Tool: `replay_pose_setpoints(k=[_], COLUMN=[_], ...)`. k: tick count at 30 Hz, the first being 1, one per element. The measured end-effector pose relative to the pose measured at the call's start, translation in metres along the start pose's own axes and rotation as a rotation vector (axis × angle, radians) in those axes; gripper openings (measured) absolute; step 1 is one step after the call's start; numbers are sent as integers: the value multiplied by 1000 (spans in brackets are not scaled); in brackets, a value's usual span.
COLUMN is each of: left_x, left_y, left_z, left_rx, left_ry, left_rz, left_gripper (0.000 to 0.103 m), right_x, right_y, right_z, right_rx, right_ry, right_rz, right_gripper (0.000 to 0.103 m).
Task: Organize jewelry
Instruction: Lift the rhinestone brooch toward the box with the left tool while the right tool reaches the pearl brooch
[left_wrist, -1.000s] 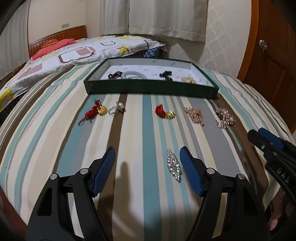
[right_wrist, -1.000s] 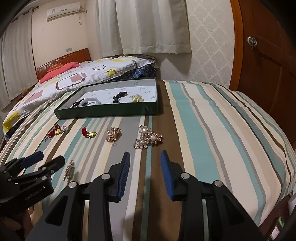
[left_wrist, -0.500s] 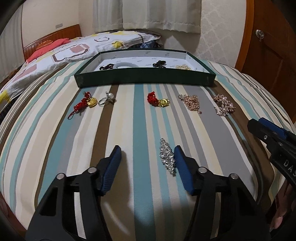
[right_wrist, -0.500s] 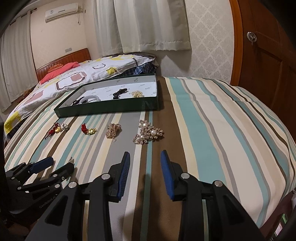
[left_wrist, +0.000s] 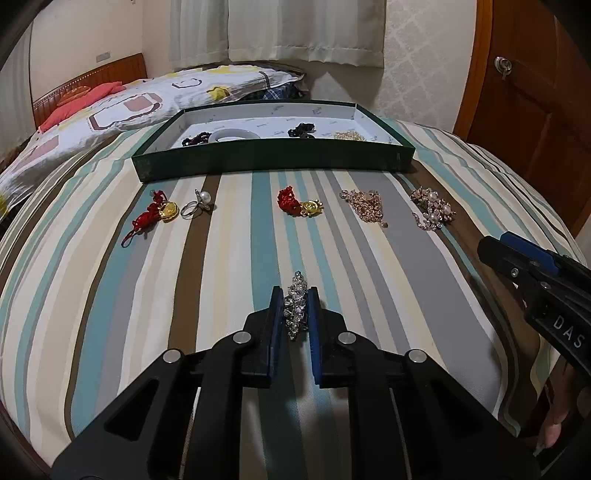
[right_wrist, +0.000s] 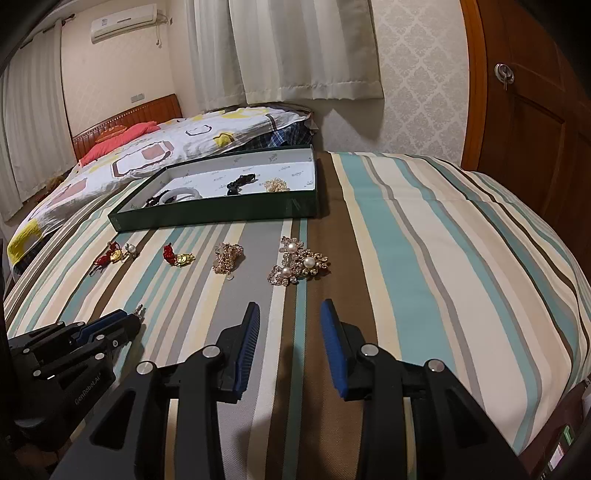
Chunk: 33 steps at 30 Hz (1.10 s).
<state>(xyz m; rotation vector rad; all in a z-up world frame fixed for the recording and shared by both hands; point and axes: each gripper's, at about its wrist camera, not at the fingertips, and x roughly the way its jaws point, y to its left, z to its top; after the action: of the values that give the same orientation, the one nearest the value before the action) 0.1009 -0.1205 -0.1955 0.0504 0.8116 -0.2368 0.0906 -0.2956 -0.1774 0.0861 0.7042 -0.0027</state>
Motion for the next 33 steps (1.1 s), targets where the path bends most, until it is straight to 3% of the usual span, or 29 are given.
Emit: replay_pose_setpoints(k=[13, 27, 30, 33], left_x=[-8, 2, 4, 9], left_y=[19, 56, 63, 70], left_z=[13, 43, 49, 53], left_rx=[-46, -127, -135, -147], left_ry=[-34, -62, -71, -70], left_rz=[12, 48, 64, 74], left_gripper=[13, 13, 13, 13], right_x=[3, 31, 39, 47], right_y=[2, 2, 1, 0], right_z=[4, 32, 37, 42], right_rx=[-9, -13, -10, -8], right_ry=[7, 32, 39, 53], right_rz=[-2, -24, -36, -41], right_gripper=[35, 35, 48, 50])
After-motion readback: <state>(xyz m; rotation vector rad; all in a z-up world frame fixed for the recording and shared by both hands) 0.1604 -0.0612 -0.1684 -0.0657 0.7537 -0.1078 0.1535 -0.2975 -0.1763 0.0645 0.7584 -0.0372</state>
